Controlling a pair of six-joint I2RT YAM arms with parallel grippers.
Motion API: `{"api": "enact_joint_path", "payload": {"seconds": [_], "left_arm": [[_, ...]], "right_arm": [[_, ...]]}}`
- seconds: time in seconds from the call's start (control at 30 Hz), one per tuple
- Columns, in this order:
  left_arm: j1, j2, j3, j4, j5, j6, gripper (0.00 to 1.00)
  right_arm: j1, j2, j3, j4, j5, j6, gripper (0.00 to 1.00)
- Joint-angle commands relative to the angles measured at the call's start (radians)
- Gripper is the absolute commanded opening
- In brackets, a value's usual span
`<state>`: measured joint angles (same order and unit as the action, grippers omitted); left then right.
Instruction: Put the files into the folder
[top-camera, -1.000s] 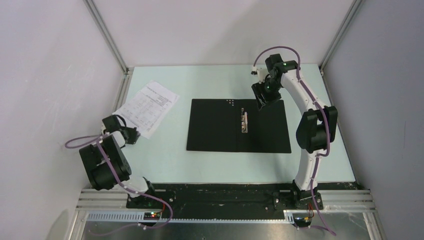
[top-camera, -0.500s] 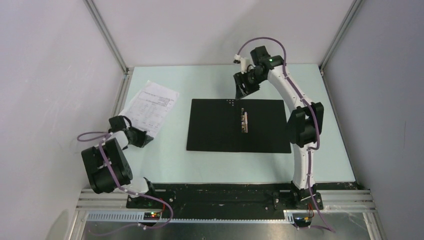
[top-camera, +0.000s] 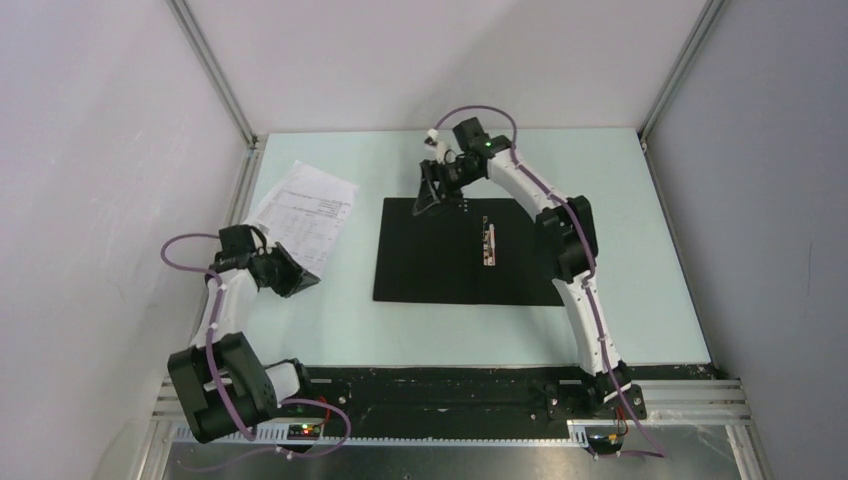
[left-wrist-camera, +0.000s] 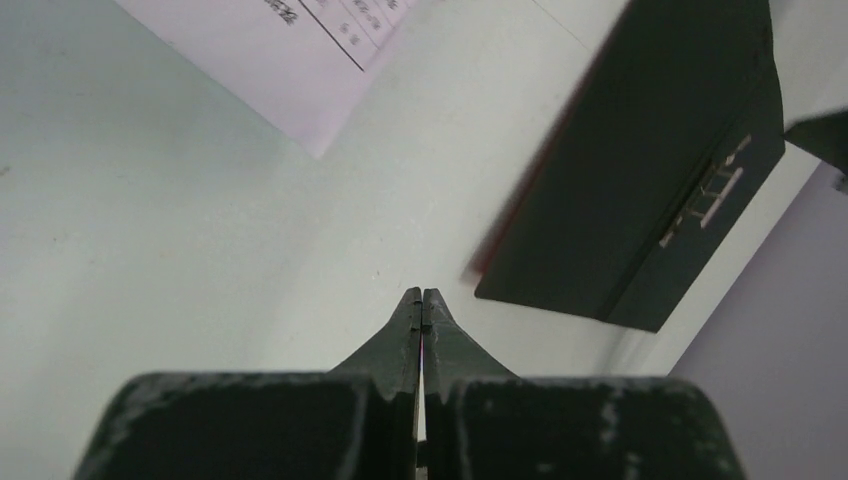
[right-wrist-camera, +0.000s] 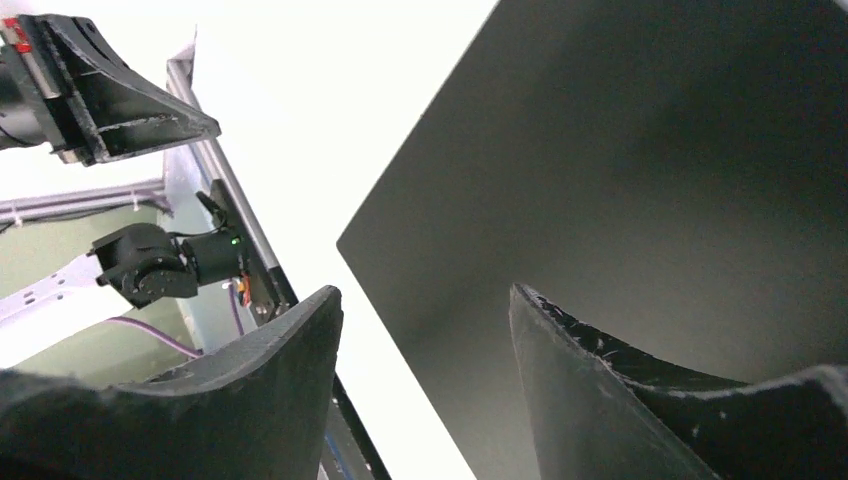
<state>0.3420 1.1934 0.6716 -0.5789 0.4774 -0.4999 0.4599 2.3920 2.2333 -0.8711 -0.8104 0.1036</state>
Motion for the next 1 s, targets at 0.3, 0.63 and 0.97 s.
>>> {"api": "enact_joint_path", "payload": {"seconds": [0.3,0.63,0.97], "left_arm": [[0.068,-0.055,-0.012,-0.061,-0.098,-0.086,0.87],[0.118,0.110,-0.267,0.565,0.035,-0.363,0.70],[0.186,0.269,-0.242,0.683,-0.074,-0.366,0.61]], "right_arm": [[0.134,-0.125,-0.149,0.291,-0.019,0.058,0.67],[0.109,-0.202,-0.271,0.214,0.066,-0.050,0.67],[0.109,-0.202,-0.258,0.173,0.094,-0.074,0.67]]}}
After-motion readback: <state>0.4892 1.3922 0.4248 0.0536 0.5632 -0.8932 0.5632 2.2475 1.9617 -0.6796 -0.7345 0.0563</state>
